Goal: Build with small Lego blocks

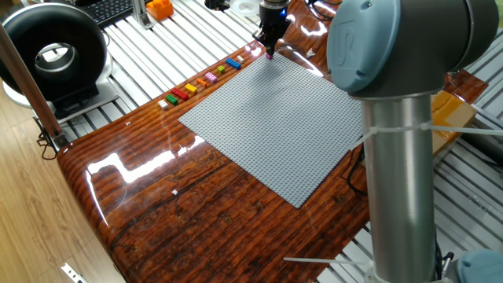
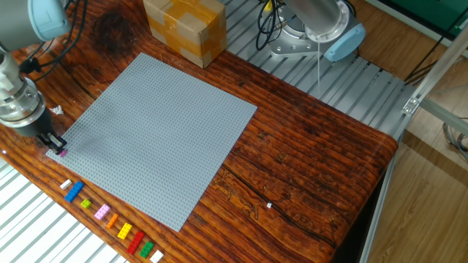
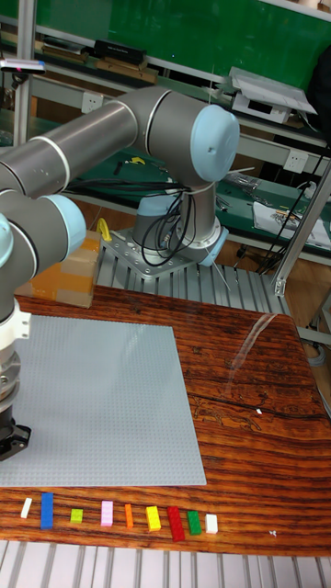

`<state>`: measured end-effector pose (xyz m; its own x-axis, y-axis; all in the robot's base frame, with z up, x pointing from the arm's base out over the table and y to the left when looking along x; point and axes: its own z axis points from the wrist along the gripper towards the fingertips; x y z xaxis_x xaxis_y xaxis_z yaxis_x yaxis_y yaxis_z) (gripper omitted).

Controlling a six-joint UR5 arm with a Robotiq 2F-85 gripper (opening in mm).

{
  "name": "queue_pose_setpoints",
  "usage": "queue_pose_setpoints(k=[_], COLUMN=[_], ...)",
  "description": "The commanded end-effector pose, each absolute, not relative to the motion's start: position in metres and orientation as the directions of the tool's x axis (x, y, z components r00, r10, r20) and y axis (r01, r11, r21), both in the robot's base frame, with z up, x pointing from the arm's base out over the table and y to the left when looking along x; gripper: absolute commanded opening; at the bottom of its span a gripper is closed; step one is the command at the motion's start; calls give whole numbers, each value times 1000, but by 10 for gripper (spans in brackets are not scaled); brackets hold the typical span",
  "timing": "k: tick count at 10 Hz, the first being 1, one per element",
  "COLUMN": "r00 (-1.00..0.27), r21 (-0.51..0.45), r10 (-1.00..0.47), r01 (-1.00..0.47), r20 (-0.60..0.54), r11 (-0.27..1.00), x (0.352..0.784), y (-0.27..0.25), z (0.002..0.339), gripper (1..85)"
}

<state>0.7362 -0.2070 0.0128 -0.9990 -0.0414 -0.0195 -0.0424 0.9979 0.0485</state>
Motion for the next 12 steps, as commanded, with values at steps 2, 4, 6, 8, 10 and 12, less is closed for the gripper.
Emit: queue_pose_setpoints(k=[2,4,6,8,10,12], r00=[-998,-997,-998,-998,-997,-997], r21=[22,20,14,7,8,6], r10=[-63,-62,-57,-57,-56,-56], r01=[-64,-62,-58,-58,-56,-56], r20=[-30,-37,-40,-33,-46,-53], r11=[998,998,998,998,998,998], x=[738,739,739,738,742,744], y=[-218,-216,-216,-218,-217,-217], z=[11,9,10,13,12,10], gripper=[10,10,10,10,10,10])
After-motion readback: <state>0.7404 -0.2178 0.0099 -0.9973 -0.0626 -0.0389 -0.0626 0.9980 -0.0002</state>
